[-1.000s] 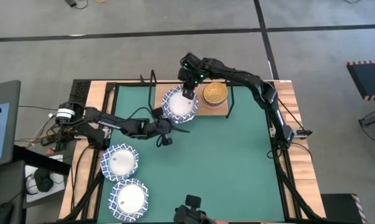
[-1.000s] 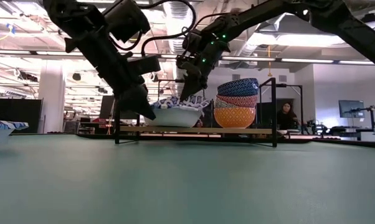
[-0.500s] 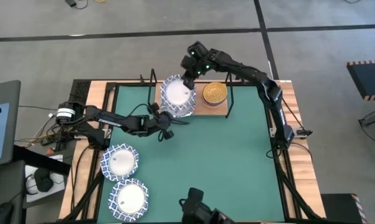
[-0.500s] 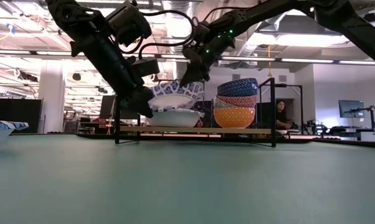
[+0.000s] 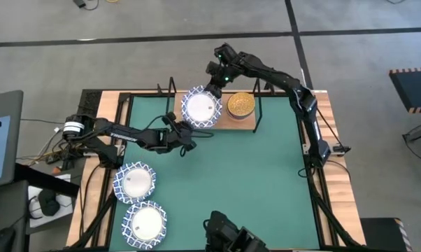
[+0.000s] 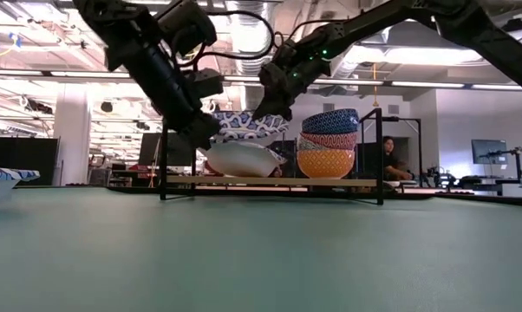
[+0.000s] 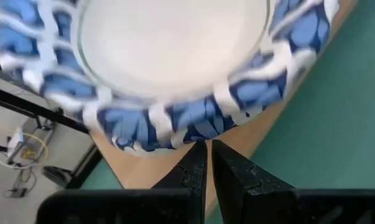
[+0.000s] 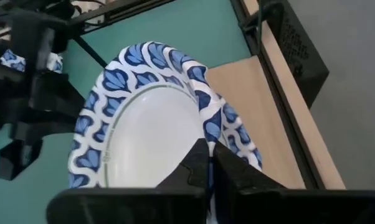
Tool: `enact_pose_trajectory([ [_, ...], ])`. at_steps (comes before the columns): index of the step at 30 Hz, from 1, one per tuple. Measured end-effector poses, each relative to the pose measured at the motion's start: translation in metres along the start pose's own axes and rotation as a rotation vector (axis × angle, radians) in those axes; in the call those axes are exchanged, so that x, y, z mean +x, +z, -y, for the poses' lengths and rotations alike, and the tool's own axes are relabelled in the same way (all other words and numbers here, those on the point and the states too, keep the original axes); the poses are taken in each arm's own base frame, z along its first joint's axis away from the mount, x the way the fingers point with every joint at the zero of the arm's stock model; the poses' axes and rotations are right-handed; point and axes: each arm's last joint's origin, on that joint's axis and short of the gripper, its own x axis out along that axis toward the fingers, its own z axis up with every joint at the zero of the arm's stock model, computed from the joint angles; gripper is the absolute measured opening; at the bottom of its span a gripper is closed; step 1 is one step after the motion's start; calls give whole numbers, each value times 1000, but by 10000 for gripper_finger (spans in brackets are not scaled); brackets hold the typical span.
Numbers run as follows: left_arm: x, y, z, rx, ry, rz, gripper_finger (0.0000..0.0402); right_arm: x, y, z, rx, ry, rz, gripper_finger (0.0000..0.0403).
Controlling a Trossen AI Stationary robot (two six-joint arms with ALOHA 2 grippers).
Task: Place and stack bowls onto a shelf
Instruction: Stack the white patterned bowl on top of the white patterned bowl on the shelf
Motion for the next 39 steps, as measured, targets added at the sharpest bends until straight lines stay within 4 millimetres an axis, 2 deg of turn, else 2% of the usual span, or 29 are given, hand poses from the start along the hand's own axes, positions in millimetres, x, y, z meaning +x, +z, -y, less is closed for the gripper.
enact_pose_trajectory([
  [6,-7,10,-1,74,-1,-68,13,8,0,-7,-46,10,-8,32],
  [11,-11,10,-6,63,3,-159,28,8,1,-7,-43,6,0,46],
  [19,-18,8,-14,57,41,-272,88,8,0,-7,-25,4,-11,137],
  [24,-28,14,-20,60,127,-298,108,10,-12,-8,-24,15,-99,184],
  [28,-34,22,-21,61,158,-264,110,17,-23,-6,3,21,-148,187],
  [39,-45,34,-21,87,160,-247,110,2,-17,1,38,15,-89,186],
])
